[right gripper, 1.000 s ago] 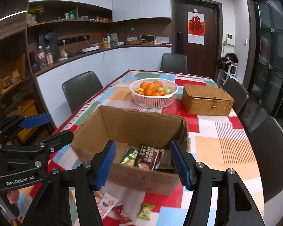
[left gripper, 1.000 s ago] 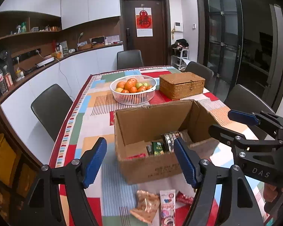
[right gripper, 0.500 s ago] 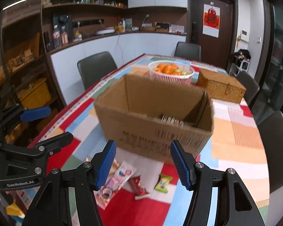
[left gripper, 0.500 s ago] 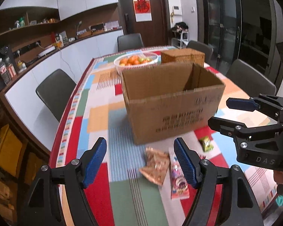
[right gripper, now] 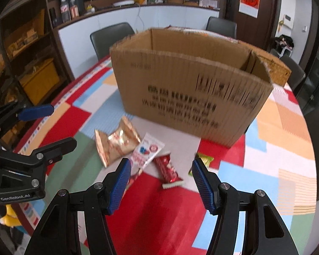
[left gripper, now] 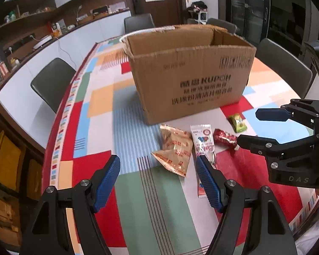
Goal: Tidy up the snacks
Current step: 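Move both open grippers back down to the remaining snacks, then grasp the golden pastry packet with the left gripper while the right grasps the red chocolate bar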
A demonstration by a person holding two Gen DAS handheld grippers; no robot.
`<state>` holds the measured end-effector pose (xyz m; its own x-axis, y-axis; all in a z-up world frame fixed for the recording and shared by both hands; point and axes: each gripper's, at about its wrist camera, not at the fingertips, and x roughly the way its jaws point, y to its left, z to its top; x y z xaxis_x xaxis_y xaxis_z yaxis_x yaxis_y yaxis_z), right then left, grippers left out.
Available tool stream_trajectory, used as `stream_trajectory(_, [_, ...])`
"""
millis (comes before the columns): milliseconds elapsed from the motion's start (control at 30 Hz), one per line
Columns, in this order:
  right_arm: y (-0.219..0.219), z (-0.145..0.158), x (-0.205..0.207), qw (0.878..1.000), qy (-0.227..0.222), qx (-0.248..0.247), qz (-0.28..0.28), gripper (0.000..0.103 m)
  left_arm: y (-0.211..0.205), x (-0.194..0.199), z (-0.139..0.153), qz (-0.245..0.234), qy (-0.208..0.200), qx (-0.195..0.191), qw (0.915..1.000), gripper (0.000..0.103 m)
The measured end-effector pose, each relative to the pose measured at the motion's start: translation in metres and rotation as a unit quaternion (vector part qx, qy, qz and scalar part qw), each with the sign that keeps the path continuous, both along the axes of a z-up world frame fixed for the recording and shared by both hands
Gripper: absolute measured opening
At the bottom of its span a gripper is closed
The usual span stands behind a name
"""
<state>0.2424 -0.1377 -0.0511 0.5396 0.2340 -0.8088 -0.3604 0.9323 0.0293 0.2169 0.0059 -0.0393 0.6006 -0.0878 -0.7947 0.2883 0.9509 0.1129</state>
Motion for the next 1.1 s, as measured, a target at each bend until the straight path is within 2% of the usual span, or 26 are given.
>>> stream_trajectory(267, [-0.003,-0.023,0.011,0.999,0.031,-0.011,-0.004,0.060,-0.009,0.028,-0.019,-0.029,0.018,0.016,0.9993,0.073])
stream_trajectory(533, [-0.001,-0.040,0.024,0.998,0.057,-0.018,-0.001,0.051,-0.022,0.055,-0.043,-0.053,0.053,0.039,0.9964,0.073])
stream_trajectory(733, [-0.001,-0.048,0.031,0.998,0.066,-0.018,-0.001,0.050,-0.030,0.065,-0.059,-0.069,0.073,0.056,0.9934,0.073])
stream_trajectory(900, [0.003,-0.055,0.038,0.997,0.072,-0.016,-0.001,0.046,-0.030,0.076,-0.072,-0.066,0.092,0.049,0.9923,0.073])
stream_trajectory(1100, [0.011,-0.064,0.043,0.996,0.083,-0.019,0.007,0.037,-0.026,0.087,-0.084,-0.054,0.120,0.025,0.9910,0.069])
